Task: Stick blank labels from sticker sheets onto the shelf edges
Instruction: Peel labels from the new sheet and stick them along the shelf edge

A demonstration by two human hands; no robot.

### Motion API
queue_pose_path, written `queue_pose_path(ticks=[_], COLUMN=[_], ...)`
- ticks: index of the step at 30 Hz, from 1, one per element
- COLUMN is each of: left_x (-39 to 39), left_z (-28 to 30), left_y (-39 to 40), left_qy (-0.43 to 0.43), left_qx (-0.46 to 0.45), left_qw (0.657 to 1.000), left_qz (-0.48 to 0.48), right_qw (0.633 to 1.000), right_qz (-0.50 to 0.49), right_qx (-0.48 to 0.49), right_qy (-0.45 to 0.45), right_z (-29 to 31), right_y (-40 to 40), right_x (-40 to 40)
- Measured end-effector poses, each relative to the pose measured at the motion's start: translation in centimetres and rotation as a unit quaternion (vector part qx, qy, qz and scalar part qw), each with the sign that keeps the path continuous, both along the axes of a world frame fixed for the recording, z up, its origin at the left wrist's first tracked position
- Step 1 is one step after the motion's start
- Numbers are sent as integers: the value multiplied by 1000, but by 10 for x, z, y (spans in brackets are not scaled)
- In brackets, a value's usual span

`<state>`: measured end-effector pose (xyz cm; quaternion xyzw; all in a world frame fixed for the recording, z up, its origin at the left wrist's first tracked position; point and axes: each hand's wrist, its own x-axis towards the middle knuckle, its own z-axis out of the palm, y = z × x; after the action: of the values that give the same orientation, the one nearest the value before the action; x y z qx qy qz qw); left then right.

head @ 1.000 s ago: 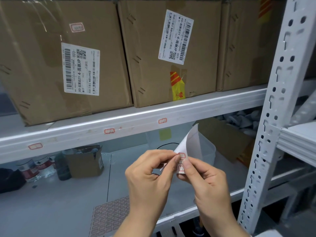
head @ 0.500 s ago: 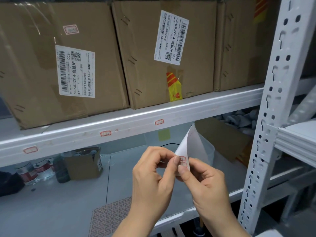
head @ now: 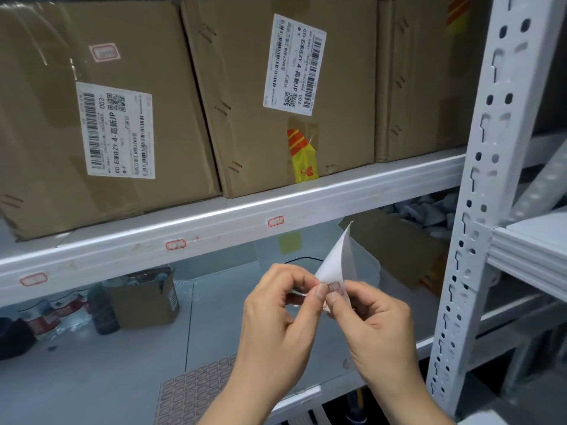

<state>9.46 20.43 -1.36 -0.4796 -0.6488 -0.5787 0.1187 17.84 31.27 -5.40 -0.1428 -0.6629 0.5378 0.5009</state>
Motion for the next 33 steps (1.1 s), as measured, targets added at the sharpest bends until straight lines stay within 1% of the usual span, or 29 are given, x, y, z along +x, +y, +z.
queue_pose_path(ticks=[5, 9, 15, 19, 23, 28, 33], left_x=[2, 3, 4, 2, -4, -4, -2], left_z=[10, 25, 43, 45, 44, 46, 46], left_y=[10, 29, 72, 91, 103, 113, 118], left_qy=[55, 100, 103, 108, 99, 100, 110], left_qx=[-4, 8, 18, 20, 38, 71, 75], left_qw=[998, 994, 992, 988, 985, 982, 975], left_qz=[30, 50, 75, 109, 135, 144, 176], right_qw=[999, 999, 998, 998, 998, 999, 999], right_qz=[2, -5, -15, -10, -15, -10, -2], right_qx=[-42, -48, -41, -63, -55, -44, -52], right_qy=[3, -19, -38, -16, -22, -18, -9], right_z=[-4, -11, -13, -10, -11, -15, -17], right_y=[10, 20, 38, 45, 51, 55, 58], right_x=[2, 4, 9, 12, 14, 12, 11])
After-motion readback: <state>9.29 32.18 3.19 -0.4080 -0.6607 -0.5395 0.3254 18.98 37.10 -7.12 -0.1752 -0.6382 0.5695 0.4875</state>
